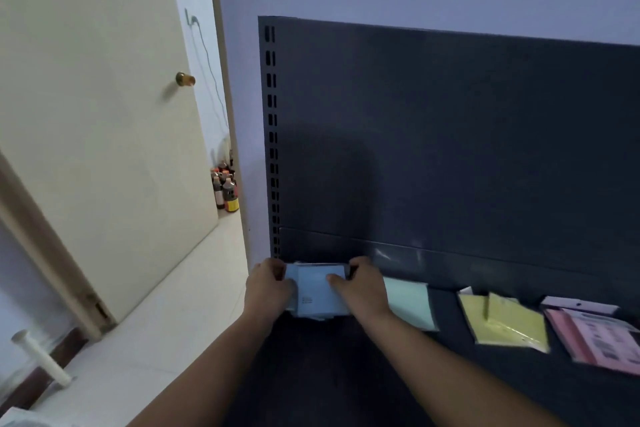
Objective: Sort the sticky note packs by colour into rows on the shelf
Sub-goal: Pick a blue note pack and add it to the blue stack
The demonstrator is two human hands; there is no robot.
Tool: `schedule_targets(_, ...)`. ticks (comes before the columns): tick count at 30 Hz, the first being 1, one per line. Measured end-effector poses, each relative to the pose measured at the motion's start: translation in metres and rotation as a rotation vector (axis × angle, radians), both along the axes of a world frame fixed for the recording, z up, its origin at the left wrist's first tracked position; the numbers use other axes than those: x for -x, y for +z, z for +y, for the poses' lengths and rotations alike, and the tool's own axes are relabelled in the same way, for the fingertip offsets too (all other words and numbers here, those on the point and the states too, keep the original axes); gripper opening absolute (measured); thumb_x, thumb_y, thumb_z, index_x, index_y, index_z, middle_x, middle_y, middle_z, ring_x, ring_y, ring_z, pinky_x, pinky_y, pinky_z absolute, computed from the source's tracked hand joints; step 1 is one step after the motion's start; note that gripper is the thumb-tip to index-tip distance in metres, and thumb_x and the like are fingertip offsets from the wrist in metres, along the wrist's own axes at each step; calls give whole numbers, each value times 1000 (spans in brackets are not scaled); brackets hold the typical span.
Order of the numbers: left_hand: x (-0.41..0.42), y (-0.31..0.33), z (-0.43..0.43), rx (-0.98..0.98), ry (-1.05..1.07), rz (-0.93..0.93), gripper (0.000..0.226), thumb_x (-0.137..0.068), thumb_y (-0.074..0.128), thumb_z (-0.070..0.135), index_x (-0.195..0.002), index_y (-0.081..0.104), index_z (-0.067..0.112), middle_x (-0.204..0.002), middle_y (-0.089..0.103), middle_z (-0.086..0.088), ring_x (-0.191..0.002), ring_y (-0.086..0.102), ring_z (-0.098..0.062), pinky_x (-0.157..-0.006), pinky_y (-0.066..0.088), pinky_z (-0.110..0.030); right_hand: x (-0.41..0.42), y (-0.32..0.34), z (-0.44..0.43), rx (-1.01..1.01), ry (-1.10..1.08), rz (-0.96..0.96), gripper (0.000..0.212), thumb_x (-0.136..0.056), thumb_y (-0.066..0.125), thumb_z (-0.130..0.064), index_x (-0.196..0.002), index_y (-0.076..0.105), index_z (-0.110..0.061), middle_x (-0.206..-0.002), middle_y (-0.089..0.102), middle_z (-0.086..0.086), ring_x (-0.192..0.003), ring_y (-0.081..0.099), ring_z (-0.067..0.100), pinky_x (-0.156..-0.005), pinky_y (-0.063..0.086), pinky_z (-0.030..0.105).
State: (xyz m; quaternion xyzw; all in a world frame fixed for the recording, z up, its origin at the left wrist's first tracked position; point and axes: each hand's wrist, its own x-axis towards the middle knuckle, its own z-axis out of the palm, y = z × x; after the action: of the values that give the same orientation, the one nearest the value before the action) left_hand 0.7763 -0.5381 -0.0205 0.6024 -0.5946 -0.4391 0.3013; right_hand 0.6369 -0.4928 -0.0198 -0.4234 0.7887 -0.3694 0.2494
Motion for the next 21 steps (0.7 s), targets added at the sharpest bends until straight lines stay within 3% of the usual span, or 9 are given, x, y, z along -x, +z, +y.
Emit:
schedule_targets(3,6,7,4,188,35,-69,31,-84,54,4,-115,53,9,-112,48,-3,-106,50,-22,-88,48,-38,8,7,9,32,-12,-25,41,-84,65,-25,-119,51,-7,-103,58,5,-94,56,17,-78,42,21)
schedule_targets(5,17,16,12,322,4,-5,30,-85,52,0,-114,54,10,-110,52,0,-100,51,-17,-83,43,-29,18,12,20,61,-22,-54,32,-85,65,-21,-111,57,-5,-80,56,-2,-82,53,13,-68,40,18)
schedule_targets(8,48,28,29,408,-168,127,31,-81,50,-10,-99,55,16,-90,59,2,-81,54,-14,-71,39,-19,44,21,42,120,-59,-82,22,-83,66,-12,-103,61,-2,-70,52,-5,-76,52,13,-59,37,7)
schedule_targets(11,93,37,52,415,-370,154,30,-81,52,-9,-90,56,19,-79,60,4,-75,56,-11,-67,42,-14,81,31,77,133,-108,-29,16,-82,66,-13,-97,64,-7,-77,58,-1,-78,55,13,-66,41,15)
schedule_targets(16,193,42,117,379,-670,97,25,-83,54,-1,-94,56,21,-79,61,5,-72,55,-9,-75,44,-24,167,48,177,88,-215,196,10,-82,63,-13,-91,63,-18,-88,63,2,-85,58,17,-75,40,22)
schedule_targets(21,310,46,229,441,-919,6,26,-80,55,2,-99,57,21,-76,55,16,-77,55,-11,-81,47,-27,269,59,336,-96,-373,449,17,-86,56,-17,-100,64,-10,-103,61,5,-97,59,23,-78,42,29)
